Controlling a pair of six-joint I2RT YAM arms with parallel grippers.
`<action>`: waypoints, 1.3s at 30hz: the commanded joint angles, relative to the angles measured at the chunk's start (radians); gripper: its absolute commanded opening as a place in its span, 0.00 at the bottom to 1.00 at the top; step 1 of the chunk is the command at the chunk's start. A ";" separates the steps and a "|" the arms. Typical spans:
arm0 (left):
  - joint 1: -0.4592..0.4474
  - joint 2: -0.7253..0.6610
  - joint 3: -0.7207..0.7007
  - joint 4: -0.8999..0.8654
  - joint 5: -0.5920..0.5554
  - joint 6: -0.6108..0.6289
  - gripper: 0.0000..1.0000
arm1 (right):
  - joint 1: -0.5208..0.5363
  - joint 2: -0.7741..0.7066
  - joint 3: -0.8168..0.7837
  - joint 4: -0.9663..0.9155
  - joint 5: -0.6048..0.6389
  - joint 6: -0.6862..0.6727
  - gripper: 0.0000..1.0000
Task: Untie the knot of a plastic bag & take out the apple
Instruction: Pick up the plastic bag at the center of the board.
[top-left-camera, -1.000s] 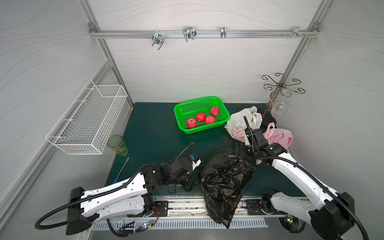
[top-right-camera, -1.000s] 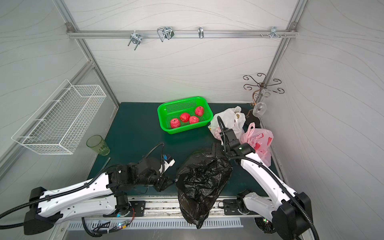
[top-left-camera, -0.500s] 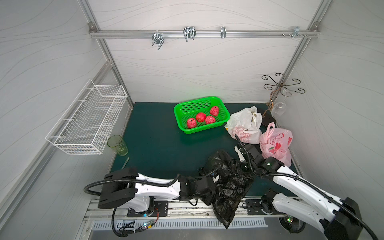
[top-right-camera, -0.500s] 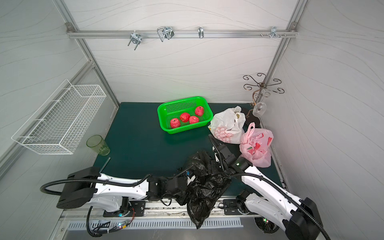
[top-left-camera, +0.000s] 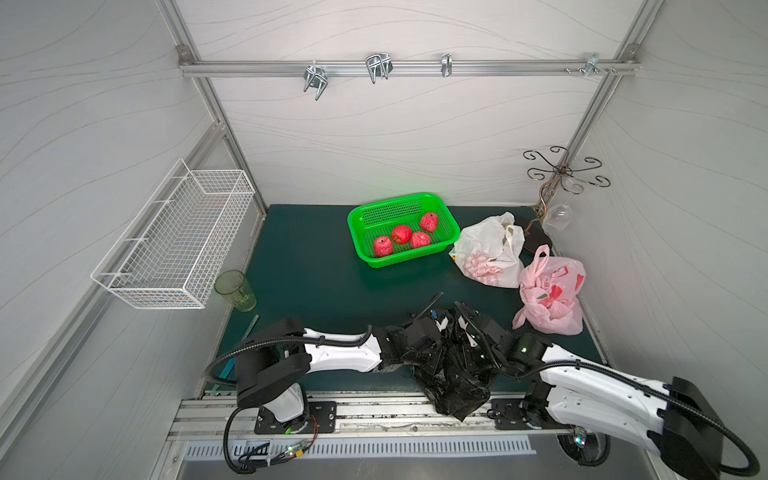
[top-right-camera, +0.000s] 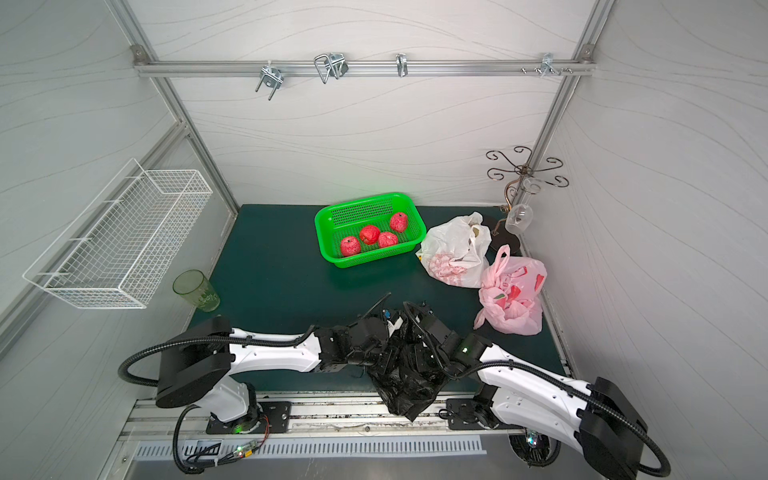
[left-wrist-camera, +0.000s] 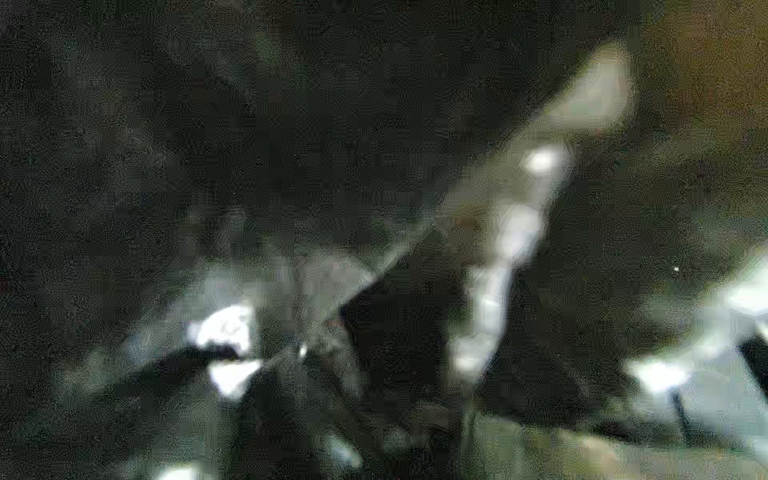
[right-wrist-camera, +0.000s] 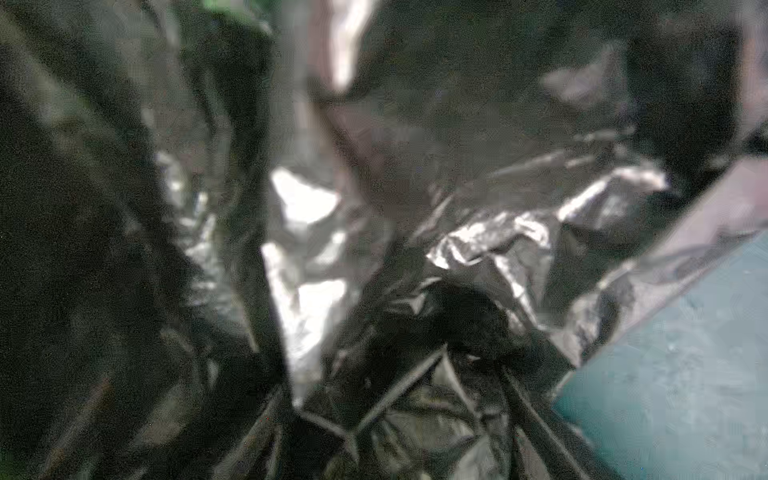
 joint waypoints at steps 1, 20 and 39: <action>0.023 0.066 0.052 0.123 0.002 0.002 0.43 | 0.015 -0.035 0.028 0.174 -0.119 0.017 0.79; 0.055 0.148 0.065 0.044 -0.009 0.019 0.42 | 0.008 -0.342 0.335 -0.361 0.075 -0.180 0.86; 0.070 -0.060 0.078 -0.082 -0.032 0.063 0.43 | 0.032 0.125 0.146 -0.014 0.242 -0.144 0.74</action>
